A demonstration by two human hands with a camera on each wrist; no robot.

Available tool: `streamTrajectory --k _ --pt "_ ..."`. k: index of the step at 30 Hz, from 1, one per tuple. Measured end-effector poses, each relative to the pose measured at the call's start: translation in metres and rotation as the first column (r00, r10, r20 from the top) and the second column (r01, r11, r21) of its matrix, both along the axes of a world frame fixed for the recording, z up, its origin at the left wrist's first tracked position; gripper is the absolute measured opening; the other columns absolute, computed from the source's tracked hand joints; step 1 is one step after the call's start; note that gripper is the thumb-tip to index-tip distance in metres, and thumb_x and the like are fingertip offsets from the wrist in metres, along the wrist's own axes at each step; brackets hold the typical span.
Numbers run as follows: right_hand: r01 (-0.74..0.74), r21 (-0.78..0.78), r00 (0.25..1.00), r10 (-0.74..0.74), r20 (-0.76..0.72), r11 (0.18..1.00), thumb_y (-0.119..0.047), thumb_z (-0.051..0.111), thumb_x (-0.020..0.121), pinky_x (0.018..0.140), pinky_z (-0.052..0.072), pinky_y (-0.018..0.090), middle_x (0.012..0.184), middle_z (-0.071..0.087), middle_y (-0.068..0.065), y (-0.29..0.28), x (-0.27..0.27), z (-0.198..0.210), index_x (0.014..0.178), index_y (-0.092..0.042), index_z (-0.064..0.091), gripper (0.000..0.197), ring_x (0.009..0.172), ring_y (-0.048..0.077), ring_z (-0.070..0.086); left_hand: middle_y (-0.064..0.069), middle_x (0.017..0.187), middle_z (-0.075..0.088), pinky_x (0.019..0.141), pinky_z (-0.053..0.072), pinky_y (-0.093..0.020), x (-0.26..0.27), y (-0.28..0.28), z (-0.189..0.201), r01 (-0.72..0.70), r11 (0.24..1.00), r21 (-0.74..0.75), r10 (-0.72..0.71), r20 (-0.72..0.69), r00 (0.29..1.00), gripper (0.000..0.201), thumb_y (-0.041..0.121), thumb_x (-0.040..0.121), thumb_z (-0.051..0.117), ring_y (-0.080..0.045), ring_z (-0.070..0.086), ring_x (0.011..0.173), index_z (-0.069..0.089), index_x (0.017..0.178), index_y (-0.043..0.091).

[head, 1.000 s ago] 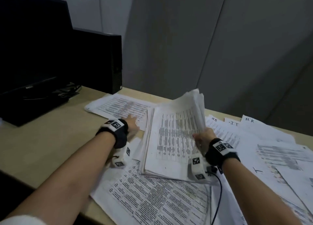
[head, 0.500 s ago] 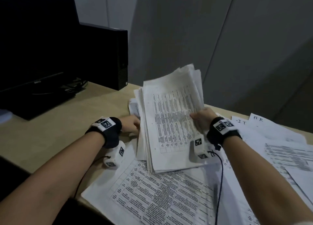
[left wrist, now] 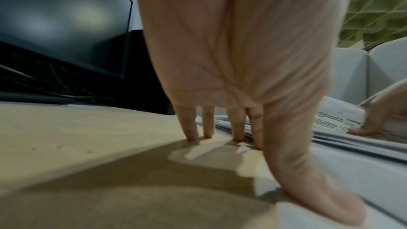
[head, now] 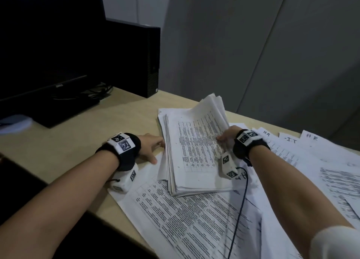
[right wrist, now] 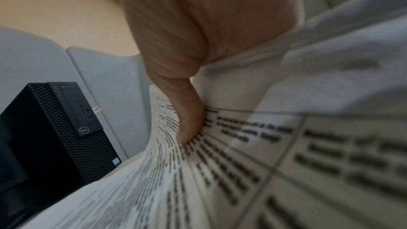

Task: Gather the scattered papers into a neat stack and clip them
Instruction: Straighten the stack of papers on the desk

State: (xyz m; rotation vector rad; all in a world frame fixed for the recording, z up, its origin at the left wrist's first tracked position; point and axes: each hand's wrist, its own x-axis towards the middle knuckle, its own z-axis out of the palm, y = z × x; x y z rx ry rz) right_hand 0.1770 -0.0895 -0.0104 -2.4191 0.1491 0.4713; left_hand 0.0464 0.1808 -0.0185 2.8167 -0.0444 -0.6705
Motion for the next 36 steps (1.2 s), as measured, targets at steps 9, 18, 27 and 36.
streamTrajectory --k 9,18,27,36 --pt "-0.008 0.084 0.999 0.004 0.049 0.996 -0.016 0.077 0.071 0.089 0.052 0.045 0.104 0.067 0.019 0.009 0.010 -0.014 0.108 0.006 0.058 0.047 0.099 0.037 0.064 -0.010 0.130 0.037 0.088 0.040 -0.036 -0.012 -0.006 0.016 -0.224 0.873 0.433 0.107 0.279 0.954 0.040 0.029 0.090 0.051 -0.027 0.041 0.115 0.044 0.126 0.014" --pt "0.033 0.135 0.943 -0.075 0.325 0.990 -0.013 0.069 0.079 0.073 0.045 0.028 0.090 0.057 0.011 0.023 -0.011 0.025 0.105 0.001 0.059 0.031 0.084 0.025 0.055 -0.010 0.154 -0.029 0.115 0.017 -0.042 -0.055 0.018 0.010 -0.022 0.955 0.295 0.122 -0.323 0.939 0.111 0.065 0.077 0.058 -0.035 -0.003 0.145 -0.021 0.146 0.030" --pt "0.173 0.466 0.985 -0.153 -0.080 0.868 0.009 0.055 0.085 0.064 0.049 0.033 0.101 0.058 0.020 -0.026 -0.038 0.016 0.109 0.008 0.055 0.024 0.077 0.026 0.056 -0.021 0.156 -0.011 0.114 0.017 -0.039 -0.016 0.019 0.014 -0.271 0.908 0.319 0.333 -0.159 0.929 0.135 0.089 0.058 0.046 -0.034 0.002 0.146 -0.015 0.149 0.009" --pt "-0.046 0.137 0.988 0.065 -0.137 0.990 -0.023 0.059 0.090 0.051 0.045 0.019 0.064 0.054 0.006 -0.027 -0.083 0.005 0.067 -0.009 0.052 0.028 0.052 0.014 0.052 -0.009 0.126 0.056 0.103 0.032 -0.029 0.007 0.001 -0.008 -0.429 0.892 0.142 0.438 -0.037 0.898 0.055 0.050 0.095 0.038 -0.024 0.049 0.123 0.057 0.122 0.007"
